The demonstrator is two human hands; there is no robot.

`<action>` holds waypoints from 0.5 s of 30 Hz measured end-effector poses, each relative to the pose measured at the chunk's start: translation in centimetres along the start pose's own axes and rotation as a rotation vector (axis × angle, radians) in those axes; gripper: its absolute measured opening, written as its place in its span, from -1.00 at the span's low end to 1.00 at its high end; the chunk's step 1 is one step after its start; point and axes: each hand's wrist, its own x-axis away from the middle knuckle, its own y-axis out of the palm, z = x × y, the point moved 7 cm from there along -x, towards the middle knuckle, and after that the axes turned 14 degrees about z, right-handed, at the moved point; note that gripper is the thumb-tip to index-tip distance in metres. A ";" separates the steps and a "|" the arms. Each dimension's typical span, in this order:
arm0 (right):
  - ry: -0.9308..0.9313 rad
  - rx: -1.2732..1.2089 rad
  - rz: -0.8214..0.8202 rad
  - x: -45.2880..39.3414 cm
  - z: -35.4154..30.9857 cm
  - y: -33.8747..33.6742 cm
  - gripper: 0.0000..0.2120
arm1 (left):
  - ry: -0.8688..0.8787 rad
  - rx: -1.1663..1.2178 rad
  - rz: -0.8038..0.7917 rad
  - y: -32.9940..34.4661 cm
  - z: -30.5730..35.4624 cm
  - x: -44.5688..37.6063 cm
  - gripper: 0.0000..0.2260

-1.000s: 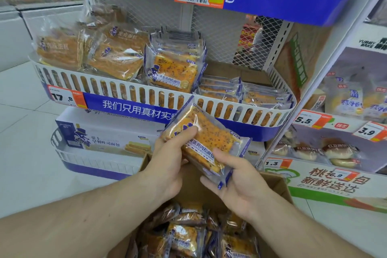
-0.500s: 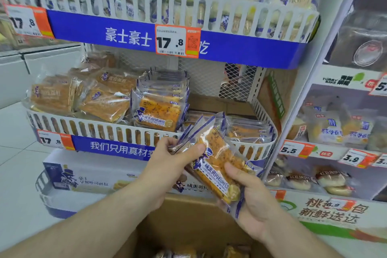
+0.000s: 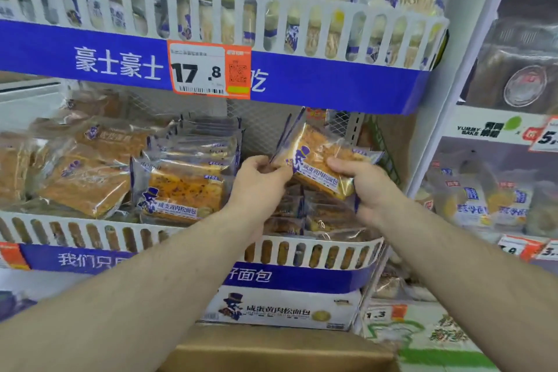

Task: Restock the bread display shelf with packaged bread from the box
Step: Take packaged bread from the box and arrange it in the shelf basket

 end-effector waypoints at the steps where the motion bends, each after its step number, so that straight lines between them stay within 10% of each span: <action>1: -0.037 0.012 0.016 -1.9 -0.3 0.6 -0.63 | 0.025 -0.015 0.021 0.6 -0.4 -0.7 -0.50; 9: -0.095 0.256 -0.042 -15.3 2.1 8.2 -0.72 | 0.467 -0.691 -0.207 2.7 -2.0 -2.3 -0.43; 15: -0.234 0.529 -0.094 -19.9 2.4 11.4 -0.37 | 0.344 -0.623 -0.227 1.7 -3.3 -3.5 -0.44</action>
